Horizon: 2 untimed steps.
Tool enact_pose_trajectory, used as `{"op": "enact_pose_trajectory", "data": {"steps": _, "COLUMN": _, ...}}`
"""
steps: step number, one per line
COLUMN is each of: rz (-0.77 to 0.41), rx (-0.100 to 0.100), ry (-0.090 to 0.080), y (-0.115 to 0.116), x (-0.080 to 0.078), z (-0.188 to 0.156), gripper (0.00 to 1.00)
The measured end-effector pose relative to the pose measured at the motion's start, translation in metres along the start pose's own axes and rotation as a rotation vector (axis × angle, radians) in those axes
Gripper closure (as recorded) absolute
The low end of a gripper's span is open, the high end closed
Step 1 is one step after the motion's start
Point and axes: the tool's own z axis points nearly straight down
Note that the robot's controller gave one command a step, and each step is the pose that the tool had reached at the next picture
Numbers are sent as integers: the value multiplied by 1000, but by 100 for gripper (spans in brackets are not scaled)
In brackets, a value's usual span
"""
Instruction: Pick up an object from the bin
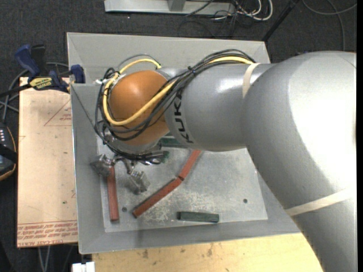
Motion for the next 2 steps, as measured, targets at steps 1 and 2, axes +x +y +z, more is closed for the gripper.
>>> {"op": "enact_pose_trajectory", "data": {"steps": 1, "rz": -4, "rx": -6, "ry": -10, "y": 5, "x": -4, "z": 0, "gripper": 100}}
{"op": "enact_pose_trajectory", "data": {"steps": 2, "rz": 46, "rx": 0, "ry": -16, "y": -8, "x": 10, "z": -155, "gripper": 100}}
